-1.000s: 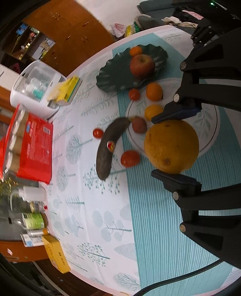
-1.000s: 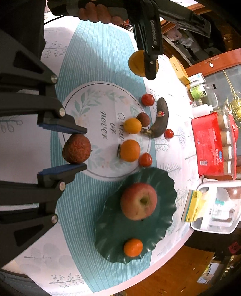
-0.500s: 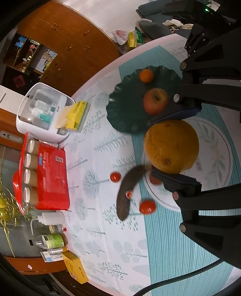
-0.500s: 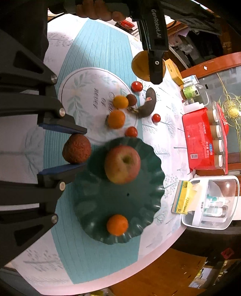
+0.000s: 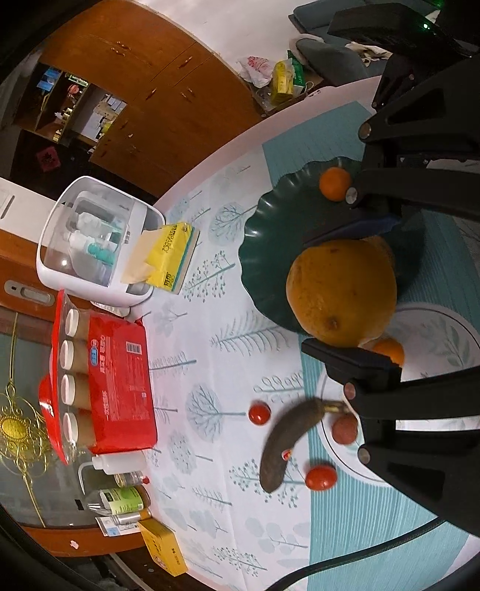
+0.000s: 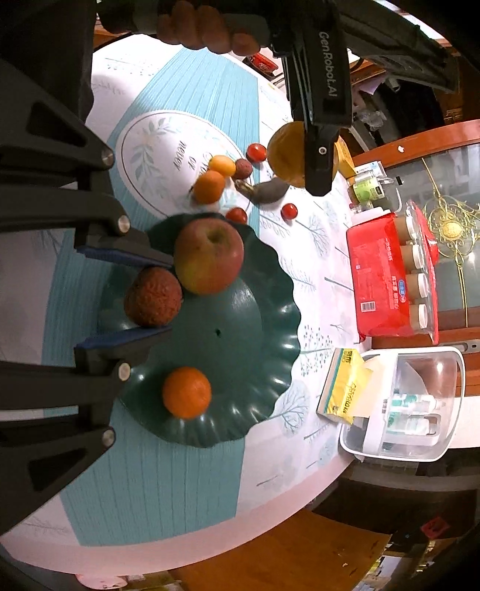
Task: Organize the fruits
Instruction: 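Carry the brown fruit and yellow orange onto the green plate and release both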
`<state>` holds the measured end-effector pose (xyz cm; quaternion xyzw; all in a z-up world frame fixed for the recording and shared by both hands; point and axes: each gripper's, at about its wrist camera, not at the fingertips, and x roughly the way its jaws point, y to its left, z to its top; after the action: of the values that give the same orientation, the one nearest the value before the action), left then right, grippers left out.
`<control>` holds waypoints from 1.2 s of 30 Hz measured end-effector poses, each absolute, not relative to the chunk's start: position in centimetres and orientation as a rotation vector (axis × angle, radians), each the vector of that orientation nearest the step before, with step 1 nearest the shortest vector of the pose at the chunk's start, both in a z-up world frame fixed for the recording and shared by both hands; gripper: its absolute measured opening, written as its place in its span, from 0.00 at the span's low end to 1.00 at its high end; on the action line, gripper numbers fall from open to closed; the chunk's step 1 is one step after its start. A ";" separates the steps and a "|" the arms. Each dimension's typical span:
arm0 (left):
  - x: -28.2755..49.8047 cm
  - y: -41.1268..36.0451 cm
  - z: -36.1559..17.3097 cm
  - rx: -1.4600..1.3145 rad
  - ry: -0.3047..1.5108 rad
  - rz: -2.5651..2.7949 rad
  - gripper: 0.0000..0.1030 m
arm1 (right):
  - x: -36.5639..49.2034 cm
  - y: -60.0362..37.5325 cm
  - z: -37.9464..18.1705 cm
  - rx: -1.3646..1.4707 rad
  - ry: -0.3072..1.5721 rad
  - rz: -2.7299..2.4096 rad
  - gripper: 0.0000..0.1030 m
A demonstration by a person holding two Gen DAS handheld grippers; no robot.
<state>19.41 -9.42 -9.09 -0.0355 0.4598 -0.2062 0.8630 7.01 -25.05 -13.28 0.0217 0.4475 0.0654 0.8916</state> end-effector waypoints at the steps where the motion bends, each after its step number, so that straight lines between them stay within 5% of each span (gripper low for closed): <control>1: 19.6 -9.9 -9.2 -0.073 0.967 -0.429 0.47 | 7.2 -25.4 -13.4 0.047 0.931 0.142 0.31; 36: 23.2 -20.1 -16.7 -0.002 1.173 -0.468 0.47 | 10.6 -30.8 -17.9 0.105 1.073 0.241 0.31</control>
<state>23.21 -20.12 -16.69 -0.0011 0.5482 -0.2188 0.8072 10.64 -30.78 -17.90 0.0497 0.5095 0.1145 0.8514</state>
